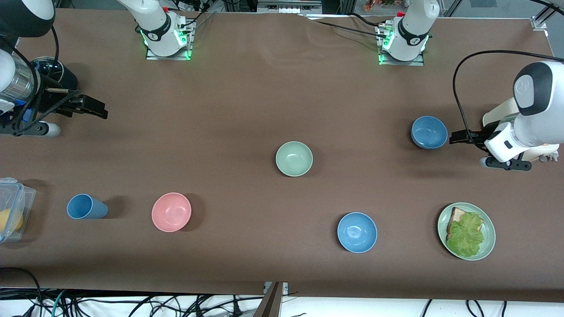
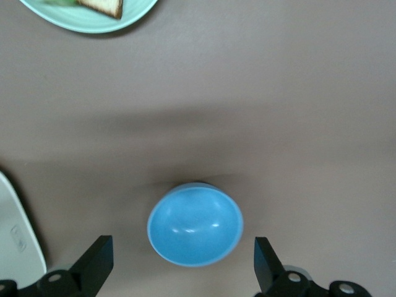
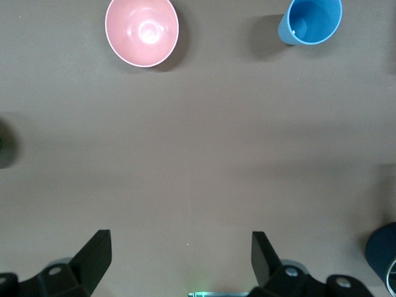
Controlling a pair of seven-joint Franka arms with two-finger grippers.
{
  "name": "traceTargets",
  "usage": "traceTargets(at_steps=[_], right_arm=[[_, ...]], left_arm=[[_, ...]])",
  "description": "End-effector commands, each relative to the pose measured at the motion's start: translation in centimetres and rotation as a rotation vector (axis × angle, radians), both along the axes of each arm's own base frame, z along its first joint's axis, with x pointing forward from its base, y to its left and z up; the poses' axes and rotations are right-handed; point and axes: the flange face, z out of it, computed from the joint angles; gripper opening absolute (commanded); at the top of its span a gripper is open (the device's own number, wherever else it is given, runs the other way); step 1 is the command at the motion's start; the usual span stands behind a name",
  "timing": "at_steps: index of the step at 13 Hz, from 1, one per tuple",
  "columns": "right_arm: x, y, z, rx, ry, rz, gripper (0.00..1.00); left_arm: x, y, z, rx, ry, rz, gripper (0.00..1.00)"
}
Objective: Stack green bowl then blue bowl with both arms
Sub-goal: 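Reach the left gripper to the light blue bowl and grasp its rim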
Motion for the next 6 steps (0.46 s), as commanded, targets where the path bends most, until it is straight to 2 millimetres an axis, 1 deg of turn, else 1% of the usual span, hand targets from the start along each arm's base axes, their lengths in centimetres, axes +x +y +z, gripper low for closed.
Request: traceTargets(at_steps=[1,3,4,6], right_arm=[[-0.8,-0.4,0.9,-0.01,-0.021,0.005,1.0],[0.0,-0.5,2.7,-0.017,-0.057,0.009,1.0],[0.0,-0.7,3.1,-0.021,-0.066,0.004,1.0],[0.2,-0.7,3.2,-0.024,-0.075,-0.016,1.0]], left_arm=[[-4.0,2.6,-4.0,-0.081,-0.057,-0.04,1.0],[-6.0,3.2,-6.6,-0.09,-0.084,-0.034,1.0],[-7.1,3.2,-8.0,-0.107,-0.095,-0.03,1.0],[-8.8,3.1,-9.8,-0.123,-0.133,-0.047,1.0]])
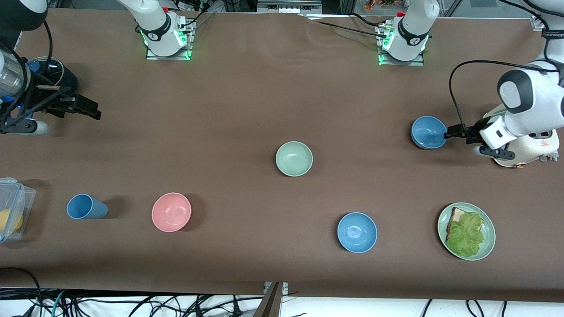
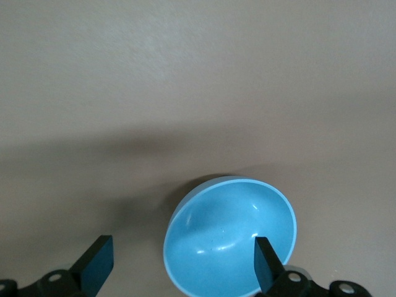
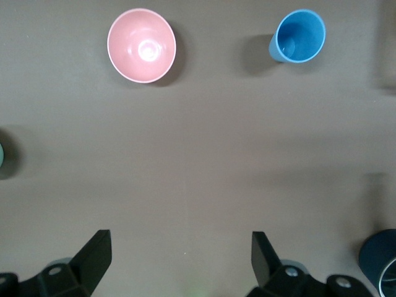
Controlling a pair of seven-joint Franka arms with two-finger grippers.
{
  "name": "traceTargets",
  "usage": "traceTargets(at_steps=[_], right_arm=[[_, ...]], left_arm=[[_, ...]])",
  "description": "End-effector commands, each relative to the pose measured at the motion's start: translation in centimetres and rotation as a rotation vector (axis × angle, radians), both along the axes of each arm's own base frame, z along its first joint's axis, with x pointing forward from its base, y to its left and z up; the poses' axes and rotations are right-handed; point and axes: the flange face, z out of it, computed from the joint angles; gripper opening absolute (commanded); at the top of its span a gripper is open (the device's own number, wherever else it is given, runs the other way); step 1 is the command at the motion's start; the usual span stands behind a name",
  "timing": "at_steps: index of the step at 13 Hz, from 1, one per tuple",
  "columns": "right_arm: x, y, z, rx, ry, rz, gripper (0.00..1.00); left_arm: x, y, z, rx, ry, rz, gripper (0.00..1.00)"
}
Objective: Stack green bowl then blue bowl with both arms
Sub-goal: 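Reach the left gripper to the light blue bowl and grasp its rim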
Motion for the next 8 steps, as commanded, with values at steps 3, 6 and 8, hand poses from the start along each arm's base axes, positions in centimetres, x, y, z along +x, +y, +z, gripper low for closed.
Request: traceTargets(at_steps=[3,6,8], right_arm=[[0.1,-0.3,0.3,-0.015,-0.012,-0.017,1.0],[0.1,-0.2,0.3,-0.013,-0.014,-0.015,1.0],[0.2,-0.1,0.2,-0.013,-0.015,-0.015,1.0]], left_arm=[[-4.5,-0.4,-2.6,-0.071,-0.09,-0.026,1.0],[-6.0,0.3,-3.7,-0.094,-0.112,-0.036,1.0],[-6.5,1.2,-3.9,-0.096,-0.12,-0.054,1.0]])
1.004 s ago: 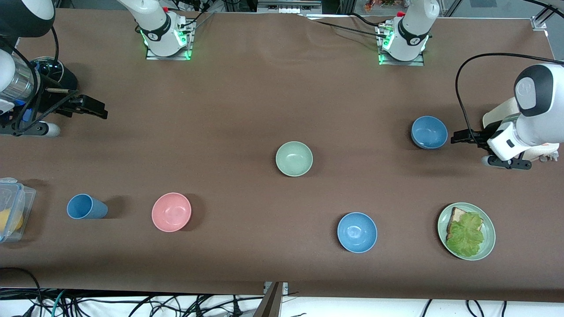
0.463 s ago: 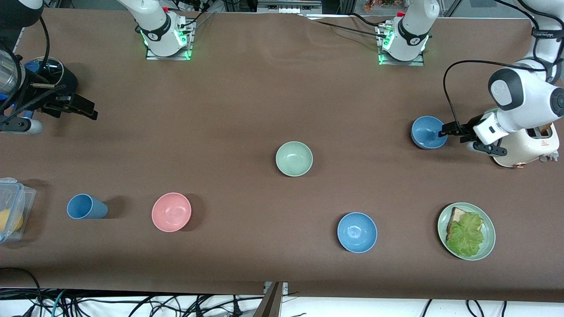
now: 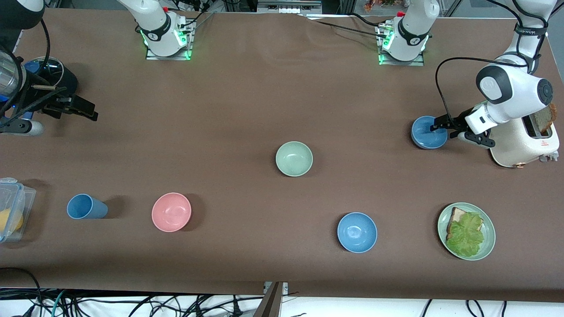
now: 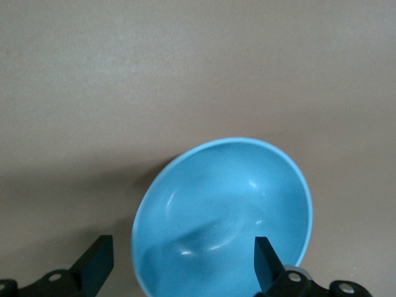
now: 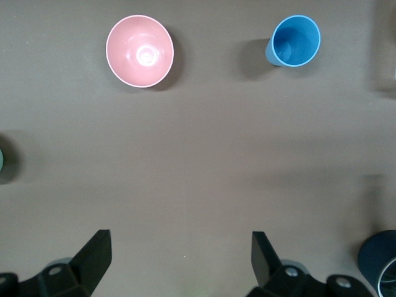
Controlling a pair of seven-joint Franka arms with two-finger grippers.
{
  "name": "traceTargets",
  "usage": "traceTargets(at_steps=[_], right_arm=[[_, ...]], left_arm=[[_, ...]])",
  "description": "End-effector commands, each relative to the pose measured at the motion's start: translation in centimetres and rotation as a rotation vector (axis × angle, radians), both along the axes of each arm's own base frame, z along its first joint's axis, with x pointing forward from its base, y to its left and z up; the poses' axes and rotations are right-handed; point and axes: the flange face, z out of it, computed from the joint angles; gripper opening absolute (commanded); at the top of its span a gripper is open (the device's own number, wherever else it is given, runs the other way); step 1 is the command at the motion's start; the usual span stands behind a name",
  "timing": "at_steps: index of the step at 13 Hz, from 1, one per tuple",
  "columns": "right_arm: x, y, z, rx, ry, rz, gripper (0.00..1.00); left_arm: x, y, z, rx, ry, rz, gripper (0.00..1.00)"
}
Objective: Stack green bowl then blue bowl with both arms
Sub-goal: 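Reach the left gripper to the light blue bowl and grasp its rim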
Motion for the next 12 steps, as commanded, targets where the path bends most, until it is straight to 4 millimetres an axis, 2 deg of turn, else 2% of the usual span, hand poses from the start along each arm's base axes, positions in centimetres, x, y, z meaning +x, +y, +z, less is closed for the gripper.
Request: traceTargets(at_steps=[1,2,4,12], right_arm=[[0.0,0.0,0.3,-0.01,-0.012,-0.01,1.0],[0.0,-0.1,0.3,-0.01,-0.012,-0.011,1.0],[0.0,-0.1,0.3,-0.01,-0.012,-0.013,1.0],[0.0,-0.1,0.3,-0.007,-0.012,-0.011,1.0]], left_arm=[[-1.2,1.4,0.7,-0.013,-0.048,-0.015,1.0],[-1.7,2.0,0.4,0.001,-0.053,0.003,0.98],[-2.0,2.1,-0.1,-0.025,-0.056,0.066,0.87],[-1.9,2.3,-1.3,-0.053,-0.061,0.186,0.88]])
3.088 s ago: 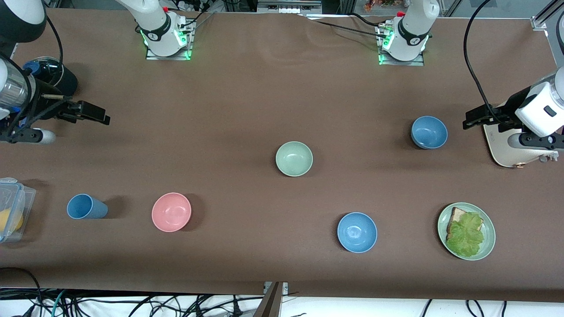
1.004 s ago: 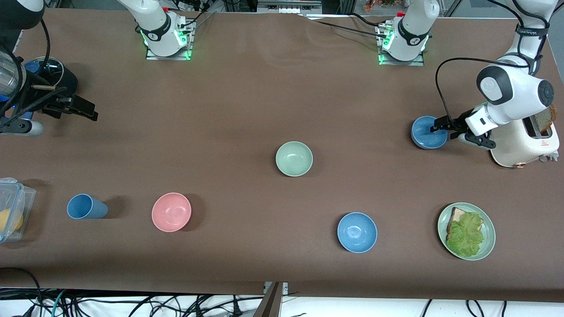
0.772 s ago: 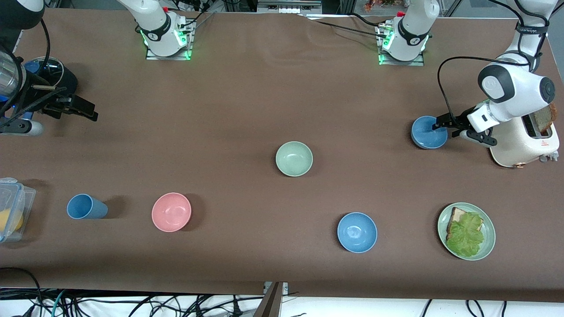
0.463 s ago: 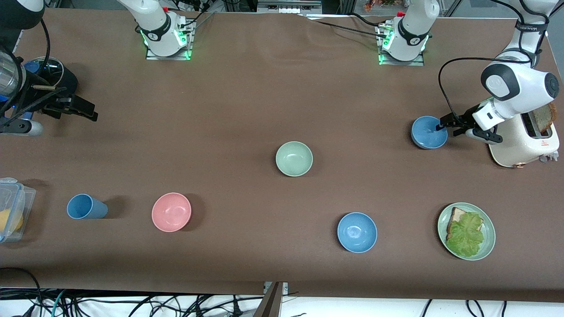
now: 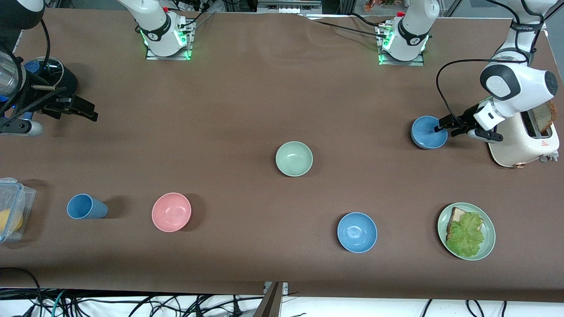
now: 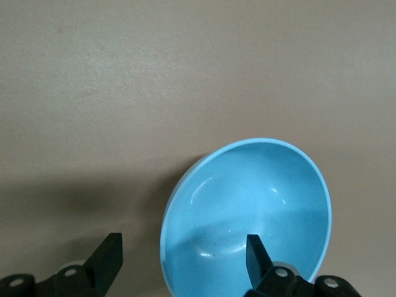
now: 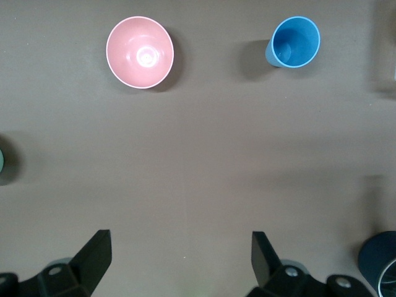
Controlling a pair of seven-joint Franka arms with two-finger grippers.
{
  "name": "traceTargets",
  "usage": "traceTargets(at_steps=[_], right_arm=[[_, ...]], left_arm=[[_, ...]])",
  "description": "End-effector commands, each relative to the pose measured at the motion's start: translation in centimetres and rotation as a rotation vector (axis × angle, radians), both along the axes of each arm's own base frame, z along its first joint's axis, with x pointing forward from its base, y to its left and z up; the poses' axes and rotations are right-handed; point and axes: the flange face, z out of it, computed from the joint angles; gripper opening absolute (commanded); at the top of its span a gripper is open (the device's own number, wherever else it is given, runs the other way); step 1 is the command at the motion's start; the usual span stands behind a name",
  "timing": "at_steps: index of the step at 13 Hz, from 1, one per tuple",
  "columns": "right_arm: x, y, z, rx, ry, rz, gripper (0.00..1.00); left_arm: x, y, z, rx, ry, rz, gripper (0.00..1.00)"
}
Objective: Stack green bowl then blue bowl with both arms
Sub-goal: 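Reach the left gripper to the light blue bowl and grasp its rim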
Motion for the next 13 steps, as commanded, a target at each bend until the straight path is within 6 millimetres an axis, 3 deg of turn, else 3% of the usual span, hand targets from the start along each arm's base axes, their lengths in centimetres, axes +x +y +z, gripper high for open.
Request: traceTargets(at_steps=[1,3,4,6,7,11,13], right_arm=[[0.0,-0.1,0.3,-0.008,-0.01,-0.01,1.0],[0.0,-0.2,0.3,-0.007,-0.01,-0.012,1.0],[0.0,-0.2,0.3,-0.007,-0.01,-0.012,1.0],[0.0,-0.2,0.3,-0.007,-0.01,-0.012,1.0],[0.0,-0.2,0.3,-0.007,-0.01,-0.012,1.0],[0.0,-0.2,0.3,-0.007,-0.01,-0.012,1.0],[0.0,-0.2,0.3,-0.007,-0.01,-0.012,1.0]], left_arm=[[-0.3,0.0,-0.4,-0.008,-0.016,0.033,0.88],[-0.3,0.0,-0.6,-0.008,-0.013,0.035,0.86],[-0.4,0.0,-0.8,-0.006,-0.009,0.037,0.71],[-0.5,0.1,-1.0,-0.018,-0.011,0.066,0.11],[-0.5,0.1,-1.1,-0.021,-0.008,0.071,0.0],[-0.3,-0.1,-1.0,-0.027,-0.006,0.071,0.0],[0.9,-0.3,0.2,-0.024,-0.029,0.066,0.0]])
